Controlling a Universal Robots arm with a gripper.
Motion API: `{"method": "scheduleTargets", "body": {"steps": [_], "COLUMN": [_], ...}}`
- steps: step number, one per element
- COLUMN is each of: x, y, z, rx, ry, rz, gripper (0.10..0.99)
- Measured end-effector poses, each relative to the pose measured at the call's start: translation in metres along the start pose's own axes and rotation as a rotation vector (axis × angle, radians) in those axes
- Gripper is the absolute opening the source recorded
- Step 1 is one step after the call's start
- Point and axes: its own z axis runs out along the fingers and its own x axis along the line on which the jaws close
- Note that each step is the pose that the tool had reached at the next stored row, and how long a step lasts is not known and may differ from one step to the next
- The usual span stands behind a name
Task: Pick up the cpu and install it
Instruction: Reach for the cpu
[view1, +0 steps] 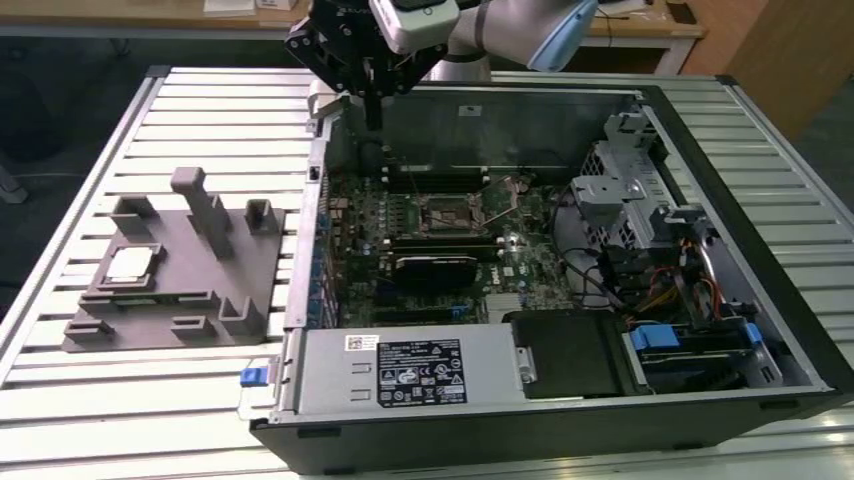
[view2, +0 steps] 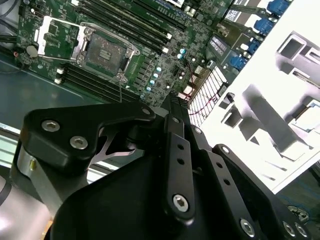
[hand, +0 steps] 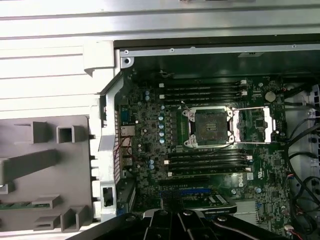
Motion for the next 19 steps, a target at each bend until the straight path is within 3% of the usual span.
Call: {"method": "scheduleTargets", "body": {"steps": [19], "x": [0.0137], "y": [-0.001], "z": [-0.0003], "rx": [0.0], "ry": [0.0], "rz": [0.0], "gripper": [0.106]}}
